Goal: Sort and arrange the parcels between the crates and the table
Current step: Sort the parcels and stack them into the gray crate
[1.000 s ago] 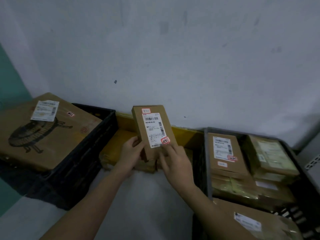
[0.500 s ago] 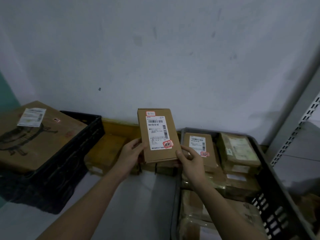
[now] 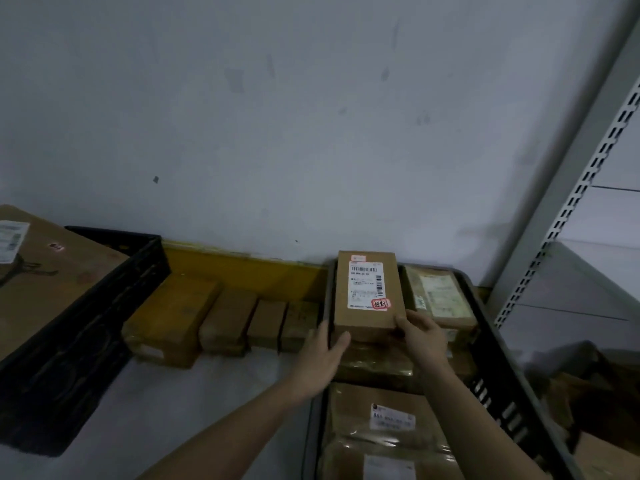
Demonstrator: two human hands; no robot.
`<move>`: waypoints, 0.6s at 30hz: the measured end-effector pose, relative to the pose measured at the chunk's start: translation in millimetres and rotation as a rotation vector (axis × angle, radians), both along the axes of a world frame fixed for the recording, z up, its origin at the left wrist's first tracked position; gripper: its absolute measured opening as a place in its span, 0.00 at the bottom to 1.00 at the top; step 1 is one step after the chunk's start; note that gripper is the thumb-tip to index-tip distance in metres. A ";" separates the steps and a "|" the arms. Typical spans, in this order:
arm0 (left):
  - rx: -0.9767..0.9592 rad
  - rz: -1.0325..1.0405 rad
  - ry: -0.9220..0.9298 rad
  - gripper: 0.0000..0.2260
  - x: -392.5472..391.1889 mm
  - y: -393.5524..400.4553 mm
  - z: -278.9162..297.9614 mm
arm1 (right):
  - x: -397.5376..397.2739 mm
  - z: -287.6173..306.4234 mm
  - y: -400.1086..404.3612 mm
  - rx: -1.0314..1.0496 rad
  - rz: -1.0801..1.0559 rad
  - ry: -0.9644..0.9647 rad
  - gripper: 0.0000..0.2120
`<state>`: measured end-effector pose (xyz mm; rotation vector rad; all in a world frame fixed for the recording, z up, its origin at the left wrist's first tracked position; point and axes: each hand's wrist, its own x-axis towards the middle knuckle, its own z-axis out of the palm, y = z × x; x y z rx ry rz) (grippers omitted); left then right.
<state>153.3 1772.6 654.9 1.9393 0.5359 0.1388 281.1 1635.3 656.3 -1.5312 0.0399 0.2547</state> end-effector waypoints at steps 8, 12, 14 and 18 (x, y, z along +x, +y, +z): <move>0.143 0.029 -0.003 0.40 6.6 -4.8 -30.1 | 9.1 -10.1 6.7 -0.186 0.102 -0.061 0.21; 0.170 0.029 0.010 0.41 7.7 -4.3 -32.6 | 13.0 -16.4 17.1 -0.657 0.194 -0.376 0.31; 0.176 0.039 0.007 0.42 7.6 -3.5 -32.2 | 11.4 -18.6 19.6 -0.783 0.209 -0.470 0.29; 0.175 0.056 -0.004 0.41 7.4 -4.5 -32.7 | 10.4 -24.1 19.6 -0.831 0.203 -0.511 0.27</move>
